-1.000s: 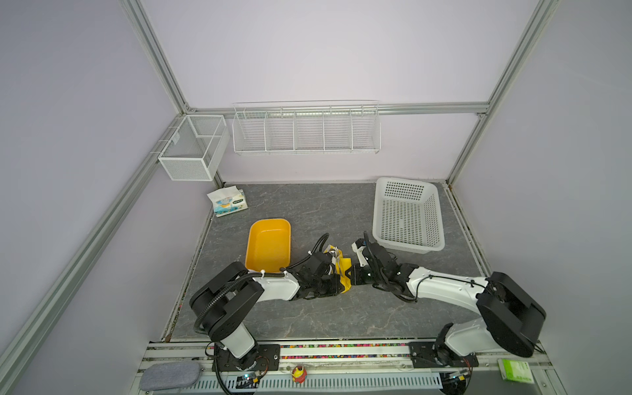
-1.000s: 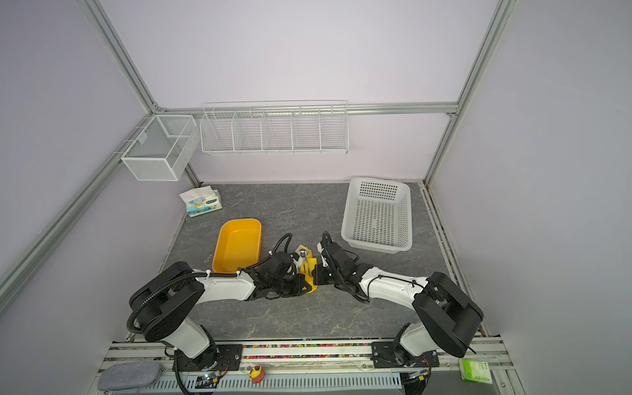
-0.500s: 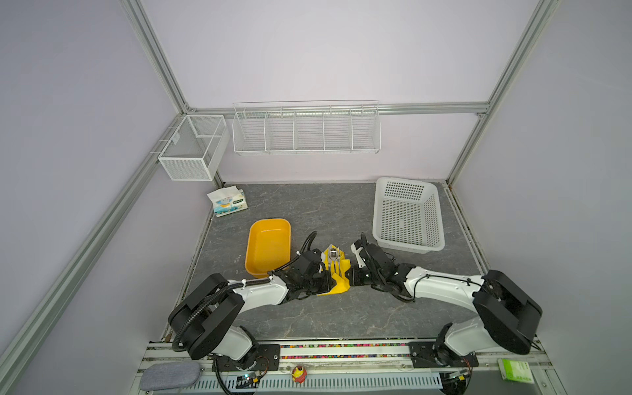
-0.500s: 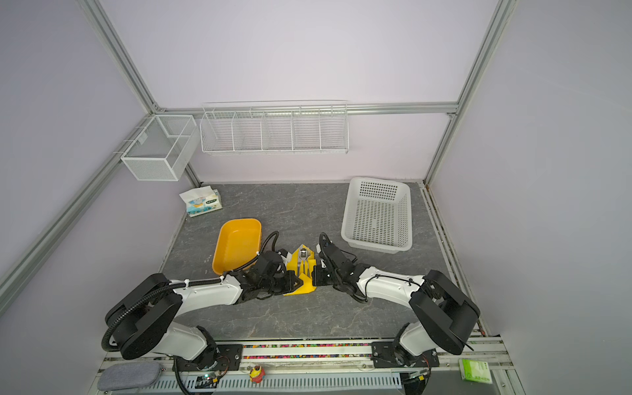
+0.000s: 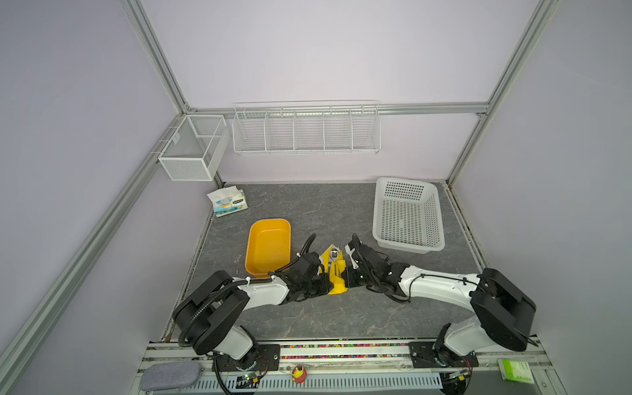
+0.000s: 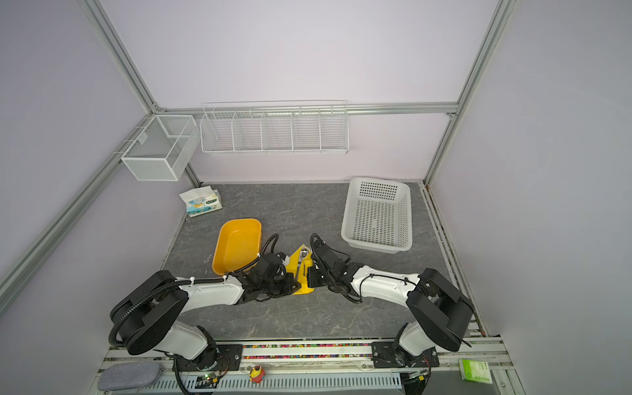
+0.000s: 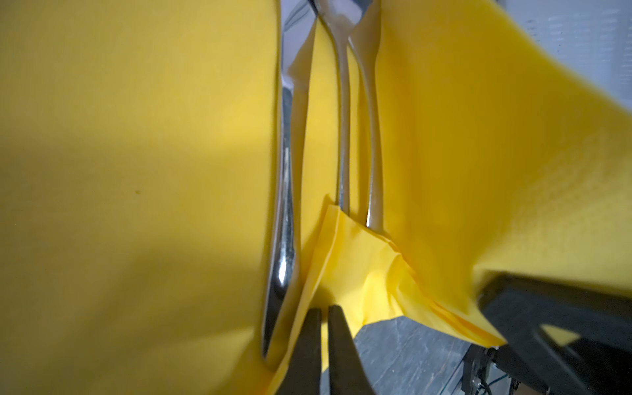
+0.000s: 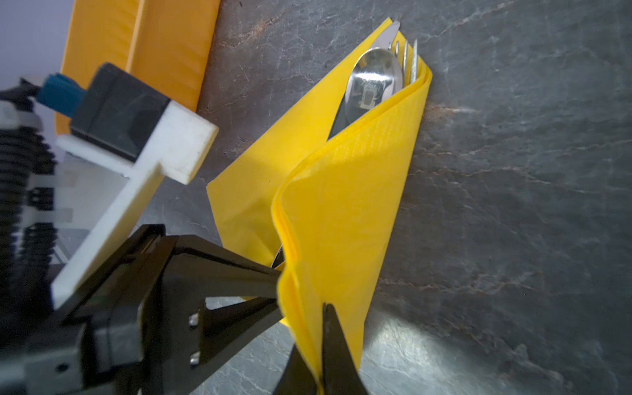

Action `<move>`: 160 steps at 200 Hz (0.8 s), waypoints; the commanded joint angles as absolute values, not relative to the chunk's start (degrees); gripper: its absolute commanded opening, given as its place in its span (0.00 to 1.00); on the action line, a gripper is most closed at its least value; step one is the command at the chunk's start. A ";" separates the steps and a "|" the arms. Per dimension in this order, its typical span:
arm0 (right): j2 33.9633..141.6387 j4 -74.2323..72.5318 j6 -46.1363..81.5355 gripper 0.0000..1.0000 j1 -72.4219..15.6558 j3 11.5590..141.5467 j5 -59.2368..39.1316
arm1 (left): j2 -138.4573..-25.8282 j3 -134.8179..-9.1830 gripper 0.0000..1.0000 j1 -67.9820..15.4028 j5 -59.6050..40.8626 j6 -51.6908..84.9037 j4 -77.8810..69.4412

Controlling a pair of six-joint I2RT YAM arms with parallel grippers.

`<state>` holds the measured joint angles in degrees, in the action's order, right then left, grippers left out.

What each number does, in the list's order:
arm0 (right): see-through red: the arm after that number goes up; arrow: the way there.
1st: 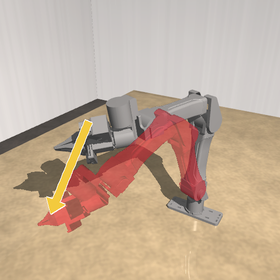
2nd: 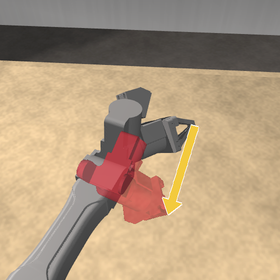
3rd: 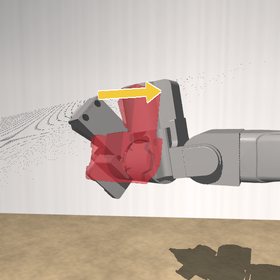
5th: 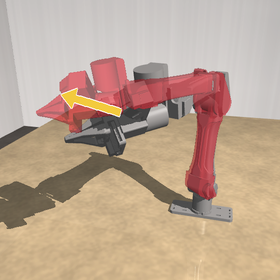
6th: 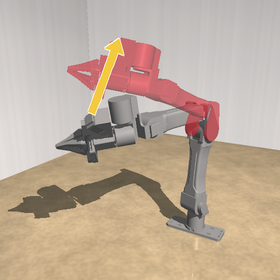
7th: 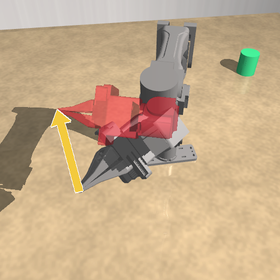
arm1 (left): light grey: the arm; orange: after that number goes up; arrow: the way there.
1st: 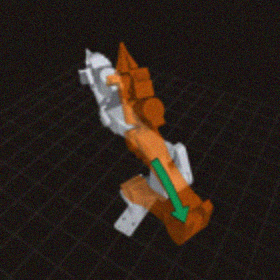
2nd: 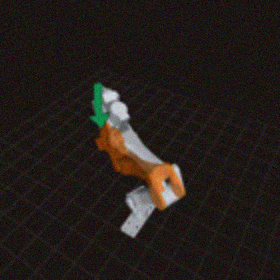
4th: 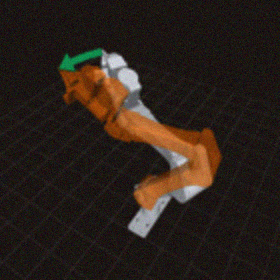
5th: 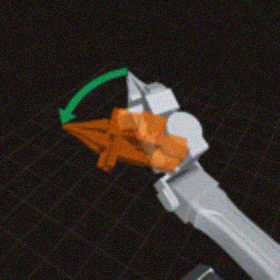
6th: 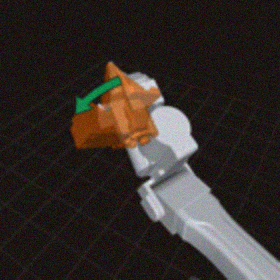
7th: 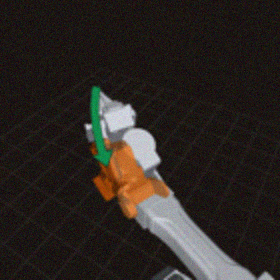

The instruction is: Place the utensils on the paper napkin and roll it up

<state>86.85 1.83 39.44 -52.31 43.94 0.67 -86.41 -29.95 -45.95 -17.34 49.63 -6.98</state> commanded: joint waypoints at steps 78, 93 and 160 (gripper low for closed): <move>92.97 8.05 37.96 0.12 -57.11 50.01 6.43 | -82.88 -28.67 0.09 -45.35 -14.45 51.02 -5.52; 93.49 8.09 38.36 0.12 -57.10 50.01 6.33 | -80.69 -28.48 0.10 -45.14 -13.73 51.08 -4.22; 94.83 6.26 39.74 0.16 -57.20 51.69 4.58 | -69.92 -27.89 0.27 -42.86 -11.88 54.00 1.33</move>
